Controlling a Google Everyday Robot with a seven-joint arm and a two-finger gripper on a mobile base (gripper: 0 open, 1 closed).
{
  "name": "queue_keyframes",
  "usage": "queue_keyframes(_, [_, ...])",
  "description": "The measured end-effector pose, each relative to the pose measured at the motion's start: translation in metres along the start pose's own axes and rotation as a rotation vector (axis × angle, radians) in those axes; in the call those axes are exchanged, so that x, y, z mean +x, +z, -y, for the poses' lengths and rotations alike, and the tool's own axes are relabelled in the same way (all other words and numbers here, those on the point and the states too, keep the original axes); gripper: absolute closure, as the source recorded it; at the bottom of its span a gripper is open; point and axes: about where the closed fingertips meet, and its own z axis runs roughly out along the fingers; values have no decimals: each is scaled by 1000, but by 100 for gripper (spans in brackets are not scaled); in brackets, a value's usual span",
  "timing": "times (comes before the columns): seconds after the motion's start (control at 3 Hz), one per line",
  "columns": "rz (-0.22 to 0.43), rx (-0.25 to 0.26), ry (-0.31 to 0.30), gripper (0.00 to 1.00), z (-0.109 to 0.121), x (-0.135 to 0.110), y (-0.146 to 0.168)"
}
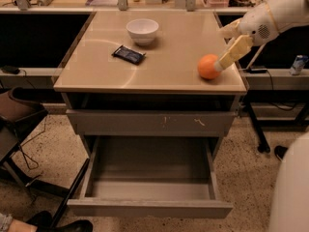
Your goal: Place orange into middle drawer
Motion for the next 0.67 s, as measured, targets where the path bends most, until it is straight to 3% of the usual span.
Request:
queue_keyframes(0.33, [57,-69,82,0,18,19,47])
queue_keyframes(0.67, [54,-68,118,0,26,35,55])
